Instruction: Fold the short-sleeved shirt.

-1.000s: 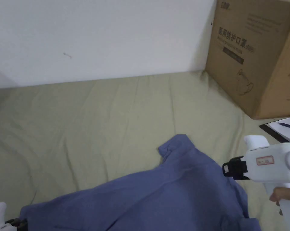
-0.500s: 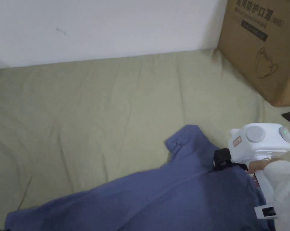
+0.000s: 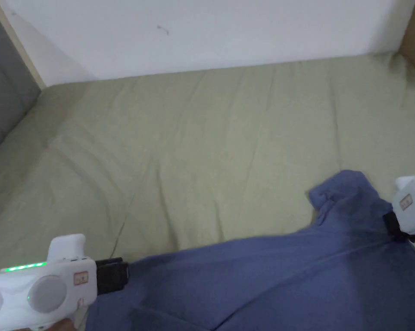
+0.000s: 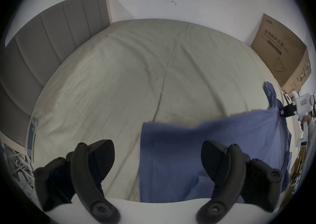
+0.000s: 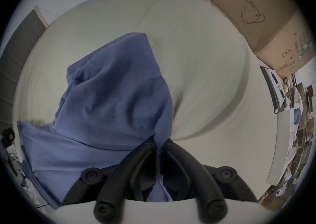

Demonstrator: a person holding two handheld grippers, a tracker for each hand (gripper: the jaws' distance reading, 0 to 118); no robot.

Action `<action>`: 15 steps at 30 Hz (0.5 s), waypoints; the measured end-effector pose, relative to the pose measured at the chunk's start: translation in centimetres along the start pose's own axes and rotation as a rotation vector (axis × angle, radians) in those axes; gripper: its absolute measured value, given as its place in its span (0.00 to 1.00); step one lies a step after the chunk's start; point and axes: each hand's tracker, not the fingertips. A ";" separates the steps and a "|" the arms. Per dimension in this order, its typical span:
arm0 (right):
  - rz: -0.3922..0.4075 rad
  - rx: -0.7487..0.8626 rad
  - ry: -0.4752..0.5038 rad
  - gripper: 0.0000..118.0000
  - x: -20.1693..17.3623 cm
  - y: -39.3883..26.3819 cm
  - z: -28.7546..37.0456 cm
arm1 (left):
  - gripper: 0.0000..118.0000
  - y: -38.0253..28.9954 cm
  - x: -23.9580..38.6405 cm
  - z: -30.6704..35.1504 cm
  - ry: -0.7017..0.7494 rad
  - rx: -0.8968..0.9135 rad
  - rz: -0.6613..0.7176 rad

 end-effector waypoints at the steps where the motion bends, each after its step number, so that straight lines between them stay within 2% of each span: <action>1: -0.014 0.005 0.015 0.04 0.3 0.0 0.2 | 0.88 0.7 0.1 -1.0 0.019 -0.023 -0.005; 4: -0.058 0.011 0.064 0.04 1.5 -0.1 0.6 | 0.88 1.7 0.1 -5.3 0.054 -0.099 -0.013; 6: -0.077 0.012 0.085 0.04 2.0 -0.2 0.9 | 0.80 1.5 0.9 -7.4 0.040 -0.191 -0.031; 7: -0.076 0.013 0.090 0.04 2.1 -0.2 1.1 | 0.79 1.2 1.7 -7.3 0.078 -0.175 -0.025; 8: -0.075 0.017 0.093 0.04 2.2 -0.3 1.3 | 0.74 1.3 2.0 -6.7 0.083 -0.145 -0.034; 9: -0.077 0.021 0.096 0.04 2.2 -0.3 1.6 | 0.64 1.4 2.1 -6.0 0.079 -0.147 -0.034; 10: -0.077 0.024 0.099 0.04 2.2 -0.3 1.8 | 0.47 1.4 2.4 -5.4 0.076 -0.134 -0.043; 11: -0.075 0.029 0.102 0.04 2.2 -0.2 2.1 | 0.27 1.2 2.9 -4.9 0.078 -0.107 -0.088; 12: -0.074 0.035 0.106 0.04 2.2 -0.1 2.4 | 0.02 0.9 3.3 -4.6 0.073 -0.094 -0.127; 15: -0.084 0.078 0.139 0.04 2.3 -0.1 4.7 | 0.01 0.8 3.9 -4.9 0.106 -0.098 -0.152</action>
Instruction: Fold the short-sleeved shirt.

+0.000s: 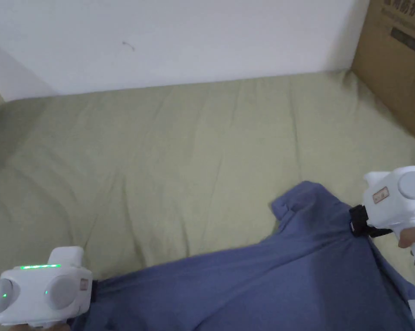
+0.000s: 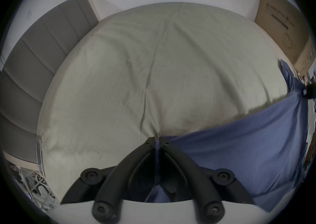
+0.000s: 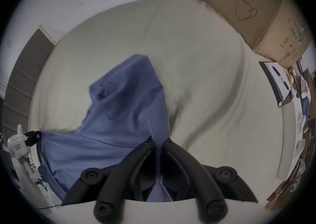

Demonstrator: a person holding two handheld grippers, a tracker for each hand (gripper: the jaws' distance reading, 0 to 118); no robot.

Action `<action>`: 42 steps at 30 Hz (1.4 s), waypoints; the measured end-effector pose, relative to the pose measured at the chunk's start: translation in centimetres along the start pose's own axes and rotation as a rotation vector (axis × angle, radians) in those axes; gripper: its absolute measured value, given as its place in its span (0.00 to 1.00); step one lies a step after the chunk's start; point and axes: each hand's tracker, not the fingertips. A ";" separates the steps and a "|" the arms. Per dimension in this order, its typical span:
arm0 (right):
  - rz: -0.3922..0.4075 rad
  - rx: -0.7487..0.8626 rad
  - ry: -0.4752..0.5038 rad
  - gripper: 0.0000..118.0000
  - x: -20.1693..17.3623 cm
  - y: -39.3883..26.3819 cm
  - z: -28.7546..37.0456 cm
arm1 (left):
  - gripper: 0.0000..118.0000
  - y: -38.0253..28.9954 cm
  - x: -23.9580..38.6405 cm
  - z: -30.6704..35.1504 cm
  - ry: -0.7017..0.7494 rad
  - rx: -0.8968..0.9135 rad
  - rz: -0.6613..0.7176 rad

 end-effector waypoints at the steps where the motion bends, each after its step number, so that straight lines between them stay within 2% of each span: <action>1: 0.012 0.019 0.008 0.04 -0.1 0.1 0.9 | 0.01 0.2 -0.3 0.3 -0.007 -0.004 0.008; 3: 0.018 0.037 0.024 0.04 0.1 0.2 2.7 | 0.01 0.4 -0.9 1.5 -0.054 0.005 0.050; 7: -0.031 0.106 0.109 0.04 0.7 0.7 7.0 | 0.01 1.8 -2.2 6.6 -0.099 0.096 0.081; 15: -0.032 0.327 0.095 0.04 0.6 3.8 19.6 | 0.01 8.8 -3.8 19.9 -0.143 0.389 0.103; 24: -0.082 0.570 0.120 0.04 0.6 11.3 34.6 | 0.01 20.4 -2.2 31.7 -0.039 0.644 0.080; 28: -0.036 0.622 0.035 0.04 -0.2 15.6 39.0 | 0.01 25.9 -1.5 35.3 -0.025 0.684 0.083; 31: -0.058 0.659 0.019 0.04 -1.2 17.7 41.3 | 0.01 30.1 -1.2 37.6 -0.015 0.727 0.112; 35: -0.059 0.702 -0.009 0.04 -1.4 21.9 43.5 | 0.01 35.2 -0.7 40.5 0.041 0.786 0.084; 36: -0.064 0.734 -0.019 0.04 -1.4 22.8 44.1 | 0.01 36.3 -0.7 41.2 0.039 0.825 0.121; 39: -0.131 0.784 0.009 0.04 -1.2 25.0 46.0 | 0.01 39.2 -0.5 43.1 0.079 0.854 0.054; 40: -0.119 0.770 0.012 0.04 -1.2 25.7 46.7 | 0.01 39.9 -0.5 43.8 0.117 0.846 0.017; 42: -0.132 0.826 0.000 0.04 -1.4 26.5 48.0 | 0.01 40.2 -0.8 44.7 0.086 0.900 0.035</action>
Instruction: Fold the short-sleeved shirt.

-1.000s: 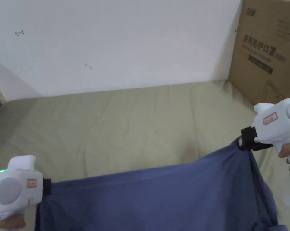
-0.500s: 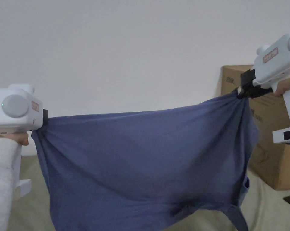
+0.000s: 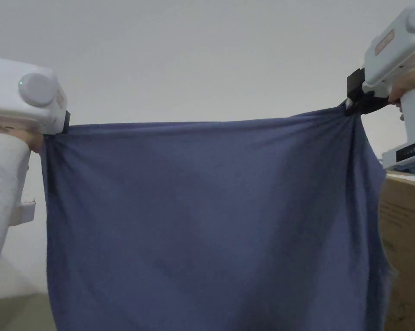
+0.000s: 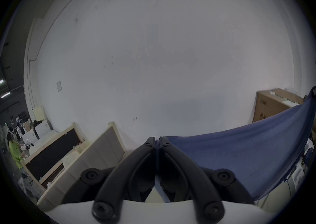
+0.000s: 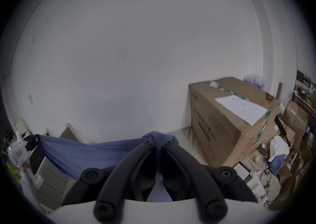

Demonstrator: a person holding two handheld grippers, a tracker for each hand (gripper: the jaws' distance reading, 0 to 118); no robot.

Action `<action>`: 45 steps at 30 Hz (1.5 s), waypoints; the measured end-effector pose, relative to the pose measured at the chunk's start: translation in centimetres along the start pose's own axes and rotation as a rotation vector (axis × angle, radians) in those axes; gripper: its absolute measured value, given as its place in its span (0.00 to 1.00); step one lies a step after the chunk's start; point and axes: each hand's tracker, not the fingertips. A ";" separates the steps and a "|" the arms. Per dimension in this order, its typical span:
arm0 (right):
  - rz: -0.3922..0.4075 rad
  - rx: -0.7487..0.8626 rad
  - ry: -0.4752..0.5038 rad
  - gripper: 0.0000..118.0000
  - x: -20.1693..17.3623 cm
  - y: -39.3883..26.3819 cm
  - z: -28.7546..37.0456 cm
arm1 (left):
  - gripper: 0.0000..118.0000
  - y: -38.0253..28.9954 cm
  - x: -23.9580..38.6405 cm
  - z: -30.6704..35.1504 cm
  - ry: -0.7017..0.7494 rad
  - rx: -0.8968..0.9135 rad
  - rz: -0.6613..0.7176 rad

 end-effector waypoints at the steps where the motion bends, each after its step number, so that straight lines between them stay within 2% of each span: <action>1: 0.021 0.007 -0.015 0.04 -0.3 0.7 0.2 | 0.01 0.7 -0.2 -0.1 0.002 -0.011 0.000; 5: 0.026 0.046 0.015 0.04 -0.9 1.5 0.6 | 0.01 2.2 -0.9 -1.0 0.000 0.055 0.084; 8: 0.040 0.076 0.013 0.04 -1.0 1.1 0.3 | 0.01 1.6 -0.1 -0.9 0.021 0.042 0.032; 13: 0.038 0.011 0.008 0.04 -0.5 -2.8 -3.3 | 0.01 -1.8 0.8 -3.7 0.010 -0.019 0.029; 17: 0.022 -0.107 0.015 0.04 0.6 -8.3 -7.6 | 0.01 -7.3 2.2 -6.7 0.020 -0.071 0.023; 21: 0.024 -0.257 -0.013 0.04 2.1 -16.6 -13.5 | 0.01 -16.7 5.3 -10.0 0.043 -0.170 -0.041; 26: -0.117 -0.486 -0.031 0.04 6.1 -32.0 -20.5 | 0.01 -33.3 8.5 -13.5 -0.002 -0.409 -0.018; 29: -0.140 -0.604 -0.024 0.04 8.3 -42.8 -21.5 | 0.01 -44.7 9.2 -13.2 -0.031 -0.580 -0.036; 30: -0.173 -0.634 -0.024 0.04 9.2 -46.4 -21.4 | 0.01 -48.3 9.3 -11.9 -0.049 -0.630 -0.051; 31: -0.205 -0.687 -0.033 0.04 9.7 -49.2 -21.0 | 0.01 -51.0 9.2 -11.2 -0.056 -0.668 -0.066; 33: -0.217 -0.723 -0.050 0.04 10.8 -53.1 -20.4 | 0.01 -54.7 9.0 -9.9 -0.044 -0.715 -0.069; 35: -0.209 -0.716 -0.046 0.04 12.0 -54.8 -19.8 | 0.01 -56.3 8.1 -9.2 -0.062 -0.714 -0.057; 38: -0.249 -0.717 -0.032 0.04 12.8 -54.3 -18.6 | 0.01 -55.0 7.3 -8.1 -0.063 -0.729 -0.040; 41: -0.224 -0.664 -0.006 0.04 12.5 -52.9 -16.0 | 0.01 -53.4 6.8 -5.7 -0.066 -0.683 0.028; 43: -0.213 -0.644 0.037 0.04 11.5 -52.5 -12.7 | 0.01 -52.4 6.5 -2.7 -0.077 -0.661 0.010; 45: -0.190 -0.643 0.031 0.04 11.2 -52.9 -9.2 | 0.01 -52.4 5.9 0.5 -0.089 -0.650 -0.033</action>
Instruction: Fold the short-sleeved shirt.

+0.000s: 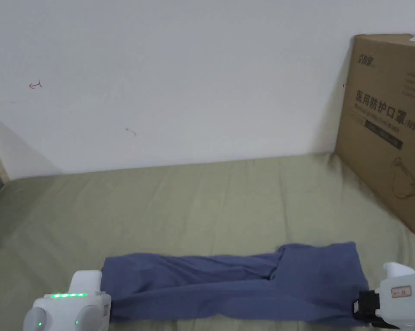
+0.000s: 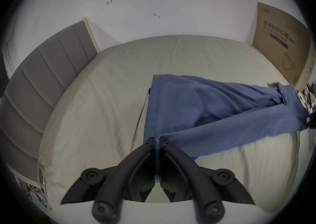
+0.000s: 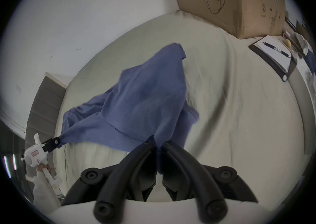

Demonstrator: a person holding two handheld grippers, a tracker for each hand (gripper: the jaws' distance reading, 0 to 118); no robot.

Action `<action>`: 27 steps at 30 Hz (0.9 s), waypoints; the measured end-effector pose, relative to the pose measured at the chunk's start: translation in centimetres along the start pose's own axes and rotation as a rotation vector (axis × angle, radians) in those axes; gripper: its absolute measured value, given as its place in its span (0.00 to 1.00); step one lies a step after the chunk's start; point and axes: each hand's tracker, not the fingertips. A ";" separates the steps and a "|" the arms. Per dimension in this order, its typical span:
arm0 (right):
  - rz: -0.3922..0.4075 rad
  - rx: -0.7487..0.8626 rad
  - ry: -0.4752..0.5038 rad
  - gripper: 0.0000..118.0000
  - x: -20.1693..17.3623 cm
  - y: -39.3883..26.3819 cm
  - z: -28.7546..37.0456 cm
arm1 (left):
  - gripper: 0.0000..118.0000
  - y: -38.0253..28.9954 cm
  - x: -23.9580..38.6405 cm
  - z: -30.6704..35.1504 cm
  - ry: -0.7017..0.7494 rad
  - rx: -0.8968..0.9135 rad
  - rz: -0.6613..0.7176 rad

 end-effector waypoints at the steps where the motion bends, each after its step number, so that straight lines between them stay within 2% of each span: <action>1: 0.011 0.006 -0.005 0.04 0.1 -1.3 1.1 | 0.01 -1.2 -0.5 0.7 -0.004 0.002 -0.009; 6: 0.028 0.006 0.011 0.04 1.7 -10.1 6.9 | 0.01 -9.8 -3.3 7.3 -0.025 0.003 0.002; 10: 0.054 -0.010 0.012 0.04 4.6 -17.4 11.0 | 0.01 -16.9 -6.0 10.6 -0.019 -0.033 0.005; 14: -0.005 -0.046 0.027 0.04 6.8 -23.1 14.1 | 0.01 -22.4 -6.4 14.9 -0.050 -0.065 0.014; 18: 0.030 -0.035 0.013 0.04 7.3 -25.8 15.6 | 0.01 -25.4 -6.4 16.5 -0.050 -0.041 -0.044; 22: -0.005 -0.021 0.026 0.04 7.2 -26.7 16.2 | 0.01 -26.8 -5.7 17.6 -0.055 -0.042 -0.016; 24: 0.052 -0.005 0.005 0.04 6.6 -26.7 16.1 | 0.02 -27.1 -5.9 17.7 -0.060 -0.031 -0.017; 25: 0.070 0.004 -0.001 0.06 6.3 -26.6 16.1 | 0.05 -27.1 -6.3 17.2 -0.067 -0.022 -0.013; 26: 0.077 0.004 -0.004 0.16 6.5 -26.4 15.6 | 0.16 -26.9 -6.6 17.1 -0.064 -0.029 -0.012; 27: 0.081 0.001 -0.010 0.34 6.3 -26.3 15.6 | 0.41 -26.6 -6.7 17.0 -0.073 -0.043 0.001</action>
